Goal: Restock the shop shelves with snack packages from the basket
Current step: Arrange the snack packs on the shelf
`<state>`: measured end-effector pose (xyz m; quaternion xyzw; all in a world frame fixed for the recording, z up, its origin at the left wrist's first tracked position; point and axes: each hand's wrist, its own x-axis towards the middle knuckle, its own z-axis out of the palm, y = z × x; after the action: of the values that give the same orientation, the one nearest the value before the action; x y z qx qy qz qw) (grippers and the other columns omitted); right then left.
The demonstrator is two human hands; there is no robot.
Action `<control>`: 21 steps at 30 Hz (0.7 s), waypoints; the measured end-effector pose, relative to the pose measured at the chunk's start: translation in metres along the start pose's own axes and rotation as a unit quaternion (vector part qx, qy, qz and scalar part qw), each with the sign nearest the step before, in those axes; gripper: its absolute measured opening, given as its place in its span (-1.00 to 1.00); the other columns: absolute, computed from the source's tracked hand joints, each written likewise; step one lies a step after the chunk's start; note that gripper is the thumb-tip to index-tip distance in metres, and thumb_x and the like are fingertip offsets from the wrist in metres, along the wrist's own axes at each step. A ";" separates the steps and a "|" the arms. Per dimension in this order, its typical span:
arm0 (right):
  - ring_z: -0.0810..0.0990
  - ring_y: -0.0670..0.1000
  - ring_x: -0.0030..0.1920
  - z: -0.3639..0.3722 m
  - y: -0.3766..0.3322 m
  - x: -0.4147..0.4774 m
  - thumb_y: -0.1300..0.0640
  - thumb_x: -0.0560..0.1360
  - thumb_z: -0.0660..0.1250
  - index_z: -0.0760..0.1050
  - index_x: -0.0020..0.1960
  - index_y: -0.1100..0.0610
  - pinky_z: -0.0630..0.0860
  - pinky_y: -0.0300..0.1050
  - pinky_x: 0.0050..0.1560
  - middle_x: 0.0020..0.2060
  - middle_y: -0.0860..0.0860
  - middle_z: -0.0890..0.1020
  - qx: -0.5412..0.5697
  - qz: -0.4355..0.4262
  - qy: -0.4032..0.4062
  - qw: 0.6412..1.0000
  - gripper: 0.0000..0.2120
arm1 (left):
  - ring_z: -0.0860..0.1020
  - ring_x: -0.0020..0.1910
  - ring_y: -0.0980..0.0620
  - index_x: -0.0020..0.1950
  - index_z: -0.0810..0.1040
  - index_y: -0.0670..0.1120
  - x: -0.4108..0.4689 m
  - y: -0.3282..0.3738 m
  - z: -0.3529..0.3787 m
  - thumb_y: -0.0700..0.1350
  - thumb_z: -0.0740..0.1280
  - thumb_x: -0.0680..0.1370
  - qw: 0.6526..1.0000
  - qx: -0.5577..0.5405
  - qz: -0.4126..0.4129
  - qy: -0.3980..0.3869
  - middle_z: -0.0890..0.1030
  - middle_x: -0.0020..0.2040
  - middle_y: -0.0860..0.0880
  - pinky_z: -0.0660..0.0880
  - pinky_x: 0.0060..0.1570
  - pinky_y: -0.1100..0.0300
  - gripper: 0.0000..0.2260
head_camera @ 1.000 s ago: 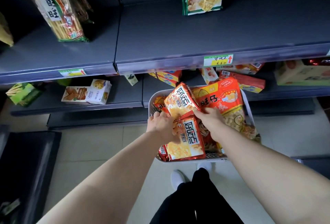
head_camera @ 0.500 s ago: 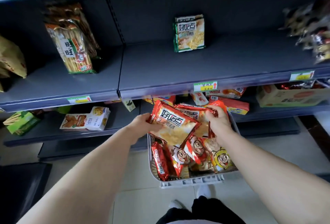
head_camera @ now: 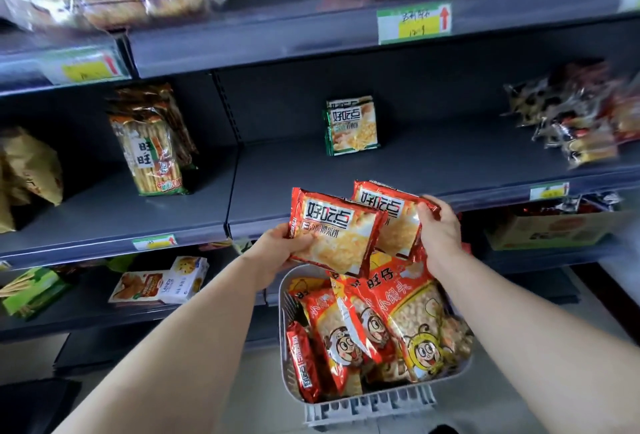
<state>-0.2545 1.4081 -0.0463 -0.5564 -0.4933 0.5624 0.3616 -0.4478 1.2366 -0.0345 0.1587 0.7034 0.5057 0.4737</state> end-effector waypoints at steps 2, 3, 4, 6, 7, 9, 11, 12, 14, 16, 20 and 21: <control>0.58 0.11 0.12 0.005 -0.016 0.013 -0.01 0.60 0.27 0.52 0.20 -0.15 0.57 0.12 0.16 0.17 0.02 0.55 0.018 -0.002 -0.007 1.000 -0.81 | 0.65 -0.06 0.04 0.24 0.51 -0.13 0.004 0.010 0.001 -0.17 0.39 0.56 0.999 -0.028 0.017 0.015 0.68 0.04 -0.06 0.57 -0.12 0.22 -0.74; 0.59 0.10 0.10 0.009 -0.023 0.020 -0.02 0.60 0.27 0.52 0.18 -0.17 0.58 0.13 0.15 0.15 0.03 0.57 0.022 -0.002 -0.011 1.000 -0.82 | 0.64 -0.05 0.05 0.23 0.51 -0.11 0.007 0.015 0.003 -0.17 0.38 0.57 0.998 -0.042 0.026 0.025 0.67 0.05 -0.05 0.56 -0.12 0.22 -0.76; 0.60 0.09 0.09 0.011 -0.030 0.027 -0.02 0.59 0.27 0.52 0.16 -0.19 0.59 0.13 0.13 0.13 0.03 0.58 0.028 -0.002 -0.013 1.000 -0.83 | 0.63 -0.04 0.05 0.23 0.51 -0.10 0.010 0.019 0.005 -0.17 0.36 0.58 0.997 -0.053 0.033 0.035 0.66 0.06 -0.05 0.57 -0.11 0.20 -0.77; 0.62 0.07 0.06 0.018 -0.041 0.046 -0.01 0.58 0.29 0.52 0.09 -0.24 0.61 0.11 0.11 0.12 0.02 0.59 0.041 -0.003 -0.019 0.999 -0.85 | 0.63 -0.04 0.03 0.21 0.51 -0.08 0.020 0.025 0.010 -0.16 0.36 0.59 0.995 -0.065 0.046 0.061 0.66 0.06 -0.05 0.59 -0.02 0.14 -0.80; 0.63 0.07 0.05 0.021 -0.046 0.055 -0.02 0.57 0.29 0.52 0.08 -0.26 0.62 0.11 0.08 0.12 0.02 0.59 0.044 -0.002 -0.026 0.999 -0.85 | 0.63 -0.04 0.01 0.20 0.52 -0.09 0.026 0.027 0.012 -0.15 0.36 0.59 0.994 -0.067 0.050 0.075 0.66 0.05 -0.06 0.59 0.05 0.10 -0.80; 0.64 0.05 0.02 0.028 -0.056 0.074 -0.01 0.59 0.28 0.51 0.11 -0.25 0.65 0.08 0.02 0.11 0.02 0.59 0.046 0.005 -0.046 0.998 -0.84 | 0.65 -0.04 -0.02 0.21 0.52 -0.11 0.038 0.033 0.017 -0.15 0.38 0.58 0.991 -0.070 0.055 0.097 0.68 0.03 -0.07 0.59 0.10 0.04 -0.78; 0.64 0.05 0.02 0.038 -0.066 0.097 0.01 0.60 0.28 0.50 0.16 -0.23 0.65 0.08 -0.01 0.13 0.02 0.59 0.041 0.005 -0.063 0.997 -0.82 | 0.66 -0.03 -0.03 0.23 0.53 -0.12 0.050 0.038 0.023 -0.15 0.39 0.57 0.989 -0.070 0.057 0.118 0.69 0.04 -0.08 0.60 0.04 0.05 -0.76; 0.64 0.05 0.02 0.043 -0.071 0.109 0.01 0.60 0.28 0.50 0.18 -0.22 0.65 0.08 -0.01 0.13 0.02 0.58 0.039 0.003 -0.073 0.997 -0.81 | 0.66 -0.03 -0.02 0.23 0.54 -0.12 0.056 0.041 0.026 -0.14 0.40 0.56 0.987 -0.067 0.057 0.131 0.69 0.04 -0.07 0.59 0.02 0.08 -0.75; 0.64 0.04 0.03 0.056 -0.081 0.132 0.02 0.61 0.27 0.50 0.21 -0.19 0.65 0.07 -0.01 0.13 0.01 0.58 0.031 -0.001 -0.097 0.995 -0.79 | 0.66 -0.02 0.01 0.22 0.56 -0.12 0.070 0.047 0.032 -0.12 0.42 0.55 0.984 -0.062 0.057 0.158 0.70 0.03 -0.04 0.56 0.03 0.13 -0.74; 0.63 0.03 0.03 0.072 -0.088 0.153 0.04 0.62 0.27 0.49 0.24 -0.17 0.64 0.05 0.00 0.11 -0.02 0.58 0.019 -0.002 -0.122 0.992 -0.77 | 0.65 -0.08 0.06 0.19 0.58 -0.12 0.083 0.055 0.040 -0.13 0.43 0.54 0.980 -0.062 0.056 0.178 0.70 0.02 -0.03 0.52 -0.08 0.25 -0.76; 0.62 0.05 0.08 0.102 -0.090 0.189 0.06 0.61 0.27 0.51 0.26 -0.14 0.62 0.11 0.07 0.13 -0.02 0.60 -0.022 -0.008 -0.142 0.990 -0.76 | 0.64 -0.14 0.11 0.14 0.60 -0.10 0.112 0.066 0.057 -0.13 0.44 0.53 0.975 -0.068 0.034 0.209 0.70 0.00 -0.03 0.47 -0.23 0.35 -0.80; 0.62 0.06 0.10 0.108 -0.089 0.198 0.07 0.61 0.27 0.51 0.27 -0.13 0.61 0.11 0.09 0.16 0.00 0.60 -0.027 -0.012 -0.144 0.989 -0.75 | 0.64 -0.15 0.11 0.14 0.60 -0.11 0.120 0.067 0.061 -0.13 0.45 0.53 0.974 -0.069 0.031 0.214 0.70 -0.01 -0.03 0.49 -0.23 0.35 -0.80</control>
<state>-0.3965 1.6038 -0.0256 -0.4734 -0.5621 0.6187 0.2778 -0.4748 1.3842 -0.0395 0.0349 0.7466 0.5896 0.3062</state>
